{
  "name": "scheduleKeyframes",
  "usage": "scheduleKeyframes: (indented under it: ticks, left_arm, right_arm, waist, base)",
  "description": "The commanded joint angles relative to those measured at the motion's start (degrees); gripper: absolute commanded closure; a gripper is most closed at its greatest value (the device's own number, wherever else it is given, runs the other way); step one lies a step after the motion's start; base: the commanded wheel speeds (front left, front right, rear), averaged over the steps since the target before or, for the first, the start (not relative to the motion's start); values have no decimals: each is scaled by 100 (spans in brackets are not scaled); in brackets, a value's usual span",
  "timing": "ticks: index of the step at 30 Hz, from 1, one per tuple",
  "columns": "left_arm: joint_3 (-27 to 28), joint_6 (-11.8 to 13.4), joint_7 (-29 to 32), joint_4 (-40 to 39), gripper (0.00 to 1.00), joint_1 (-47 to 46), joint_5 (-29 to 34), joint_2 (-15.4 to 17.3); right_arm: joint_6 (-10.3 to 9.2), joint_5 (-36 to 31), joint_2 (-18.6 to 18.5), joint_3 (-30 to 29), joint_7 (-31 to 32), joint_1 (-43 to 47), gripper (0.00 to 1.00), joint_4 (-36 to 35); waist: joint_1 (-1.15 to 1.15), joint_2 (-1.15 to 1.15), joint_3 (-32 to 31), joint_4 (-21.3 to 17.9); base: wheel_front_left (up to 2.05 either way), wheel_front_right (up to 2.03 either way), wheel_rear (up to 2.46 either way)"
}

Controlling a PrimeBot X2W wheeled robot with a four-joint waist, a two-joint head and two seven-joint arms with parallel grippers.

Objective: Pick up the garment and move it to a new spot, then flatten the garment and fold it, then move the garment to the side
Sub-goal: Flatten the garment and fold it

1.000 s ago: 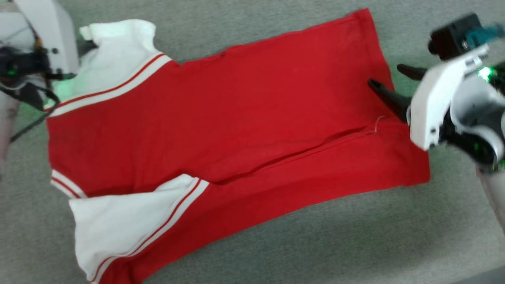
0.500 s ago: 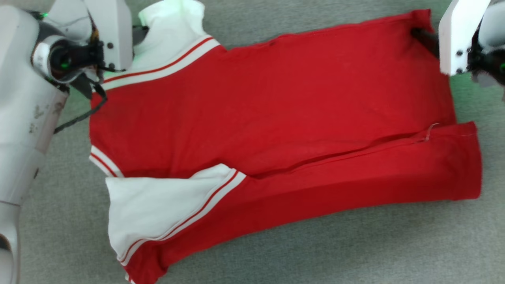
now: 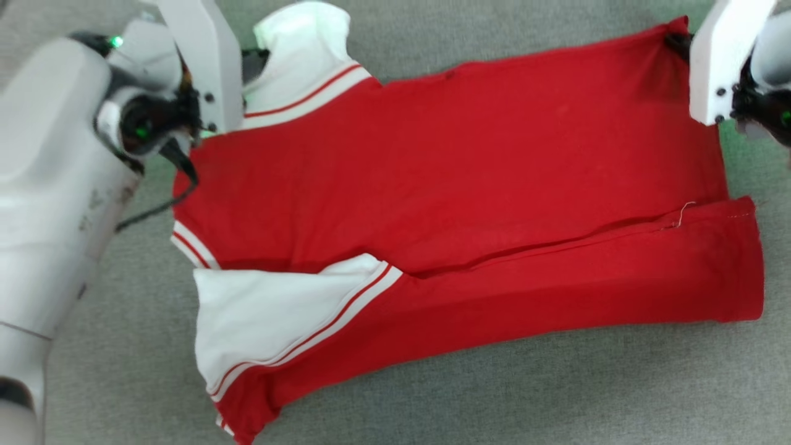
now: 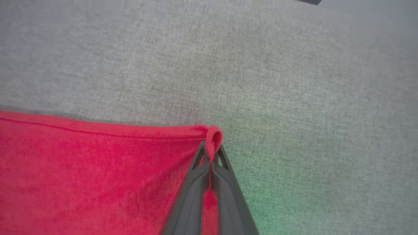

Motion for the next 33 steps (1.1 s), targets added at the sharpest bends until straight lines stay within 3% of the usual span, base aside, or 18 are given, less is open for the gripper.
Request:
scheduleKeyframes:
  ticks: [1,8,16,22,33]
  left_arm:
    - [-16,-15,-108,-55,100,59,-52,-22]
    - [-289,-15,-920,-706,100,396,-398,188]
    - [-616,-14,-1653,-2081,100,1369,-775,960]
    - [-717,-14,-2192,-2910,100,2387,-949,1498]
    - [-760,532,-3183,-3949,100,3841,-1010,1994]
  right_arm:
    - [-9,25,-81,2,-99,108,100,34]
    - [-9,354,-383,165,-709,602,100,-264]
    - [-9,635,-974,345,-884,1580,100,-1085]
    - [-9,762,-1362,143,-759,2433,100,-1686]
    - [-9,661,-1599,-691,-534,3688,100,-2458]
  waist:
    - [0,0,-261,119]
    - [0,0,-936,318]
    - [0,0,-1501,481]
    - [0,0,-1660,548]
    - [0,0,-1654,563]
  base:
    - [0,0,0]
    - [0,0,0]
    - [0,0,0]
    - [0,0,0]
    - [0,0,0]
